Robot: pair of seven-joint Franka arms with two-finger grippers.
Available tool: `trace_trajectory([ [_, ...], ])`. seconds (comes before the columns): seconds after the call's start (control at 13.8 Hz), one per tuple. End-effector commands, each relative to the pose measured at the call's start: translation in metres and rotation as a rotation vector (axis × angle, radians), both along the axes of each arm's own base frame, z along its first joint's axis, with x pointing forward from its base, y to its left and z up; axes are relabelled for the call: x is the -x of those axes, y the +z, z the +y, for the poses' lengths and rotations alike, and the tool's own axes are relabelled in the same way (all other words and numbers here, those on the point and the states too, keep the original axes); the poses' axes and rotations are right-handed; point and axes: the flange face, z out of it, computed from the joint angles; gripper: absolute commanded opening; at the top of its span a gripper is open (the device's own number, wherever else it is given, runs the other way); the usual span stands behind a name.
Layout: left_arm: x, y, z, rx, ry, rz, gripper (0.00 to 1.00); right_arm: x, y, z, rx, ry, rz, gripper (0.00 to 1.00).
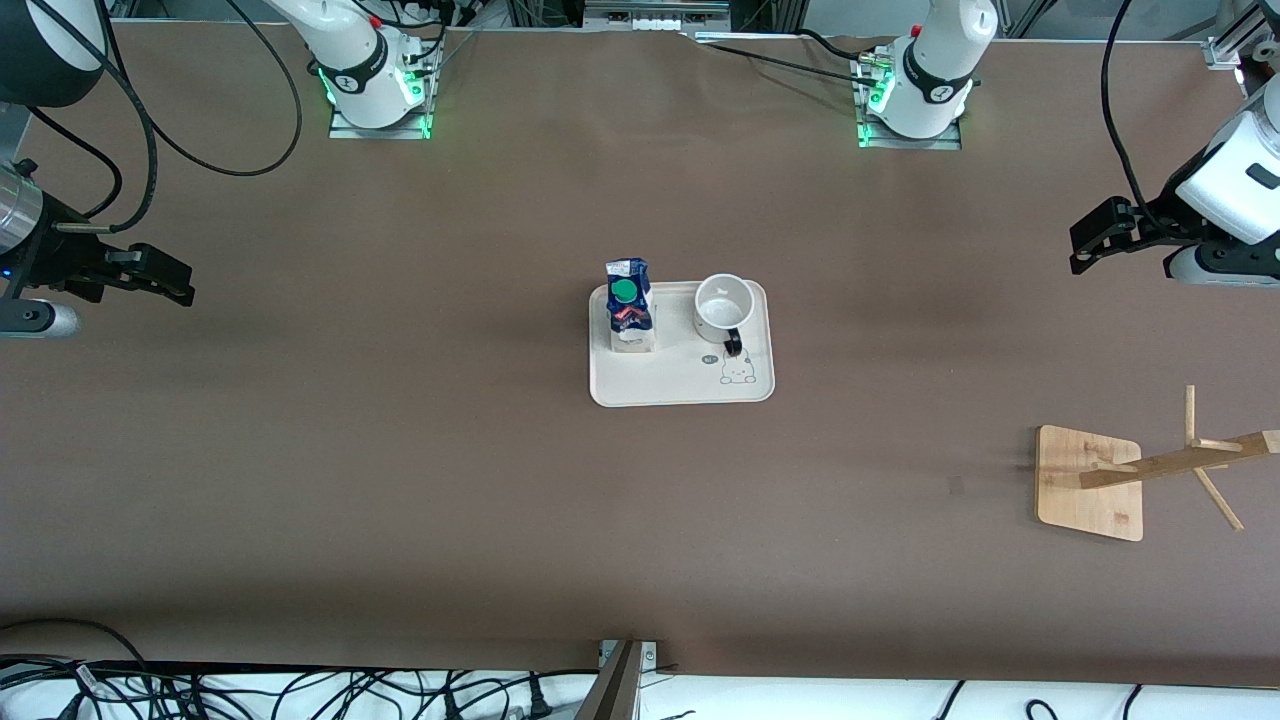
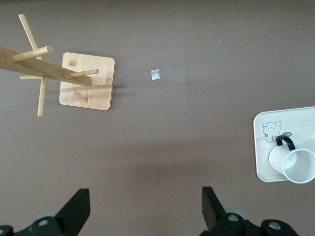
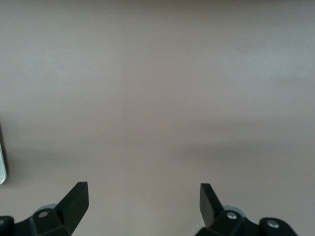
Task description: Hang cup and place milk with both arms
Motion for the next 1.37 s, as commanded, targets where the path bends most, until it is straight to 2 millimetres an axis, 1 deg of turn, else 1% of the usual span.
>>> trace_trajectory([
  [0.0,-0.0031,0.0060,0.0011,-0.003,-0.005,0.006,1.00,0.0015,0.0020,0.0008,-0.001,0.022,0.006,1.00],
  [1.01,-0.0035,0.0051,0.0012,-0.004,-0.005,0.007,1.00,0.0015,0.0018,0.0003,-0.032,0.049,0.008,1.00],
  [1.3,-0.0030,0.0047,0.0011,-0.003,-0.005,0.012,1.00,0.0021,0.0015,0.0067,-0.066,0.051,0.011,1.00],
])
